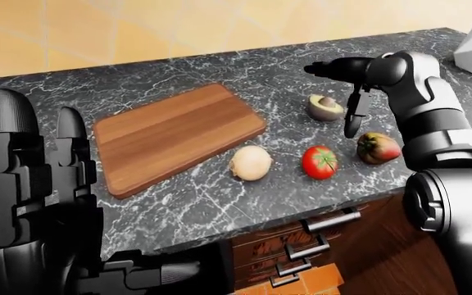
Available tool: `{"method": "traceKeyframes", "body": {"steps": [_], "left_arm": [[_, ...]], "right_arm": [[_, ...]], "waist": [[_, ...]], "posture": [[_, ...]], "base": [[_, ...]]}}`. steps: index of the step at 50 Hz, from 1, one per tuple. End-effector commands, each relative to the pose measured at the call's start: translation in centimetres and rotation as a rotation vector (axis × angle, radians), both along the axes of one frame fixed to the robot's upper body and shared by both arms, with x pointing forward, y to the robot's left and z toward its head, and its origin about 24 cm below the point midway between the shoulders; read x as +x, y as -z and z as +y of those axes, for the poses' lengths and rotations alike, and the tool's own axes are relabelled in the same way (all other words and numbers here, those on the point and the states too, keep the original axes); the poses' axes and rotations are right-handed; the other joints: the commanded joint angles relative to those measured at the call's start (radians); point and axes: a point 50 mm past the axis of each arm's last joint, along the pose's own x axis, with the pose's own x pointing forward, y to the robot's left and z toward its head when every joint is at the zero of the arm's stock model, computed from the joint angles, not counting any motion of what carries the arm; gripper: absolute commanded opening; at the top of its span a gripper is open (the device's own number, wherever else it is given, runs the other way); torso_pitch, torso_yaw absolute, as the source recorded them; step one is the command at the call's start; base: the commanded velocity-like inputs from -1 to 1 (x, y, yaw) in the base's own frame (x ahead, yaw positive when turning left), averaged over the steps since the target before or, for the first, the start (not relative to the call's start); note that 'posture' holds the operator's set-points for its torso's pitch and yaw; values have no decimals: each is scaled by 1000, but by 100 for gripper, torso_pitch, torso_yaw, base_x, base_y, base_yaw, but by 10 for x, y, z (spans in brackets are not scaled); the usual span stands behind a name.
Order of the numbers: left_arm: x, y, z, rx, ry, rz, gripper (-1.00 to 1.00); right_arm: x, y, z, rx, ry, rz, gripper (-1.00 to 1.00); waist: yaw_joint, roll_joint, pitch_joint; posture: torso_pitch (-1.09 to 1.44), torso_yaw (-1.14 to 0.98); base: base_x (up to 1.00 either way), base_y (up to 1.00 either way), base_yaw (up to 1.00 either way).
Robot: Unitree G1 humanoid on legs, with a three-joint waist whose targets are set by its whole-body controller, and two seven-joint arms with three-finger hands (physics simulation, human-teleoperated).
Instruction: Place the avocado, onion, tomato and bell pepper on the cutting board.
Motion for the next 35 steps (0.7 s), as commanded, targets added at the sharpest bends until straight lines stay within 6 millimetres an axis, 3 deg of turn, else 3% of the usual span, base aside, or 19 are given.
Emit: {"method": "traceKeyframes", "body": {"steps": [1, 15, 22, 23, 35], "left_arm": [[-6, -8, -1, 11, 2, -60, 100], [-6, -8, -1, 10, 2, -59, 100], [-6, -8, -2, 10, 2, -59, 100], [-6, -8, -2, 10, 3, -58, 100], [-6, -8, -2, 12, 4, -57, 100]], "right_arm": [[-1, -24, 4, 2, -14, -101, 100], [4, 0, 3, 0, 27, -74, 100], [4, 9, -7, -10, 82, -62, 100], [4, 9, -11, 16, 119, -59, -100], [4, 11, -15, 16, 131, -55, -100]], "waist": [[1, -4, -21], [-1, -3, -30], [2, -4, -33], [2, -4, -33], [5, -10, -37]], "posture": [[0, 0], [0, 0], [0, 0], [0, 0], [0, 0]], "base": [[0, 0, 0], [0, 0, 0], [0, 0, 0], [0, 0, 0], [0, 0, 0]]}}
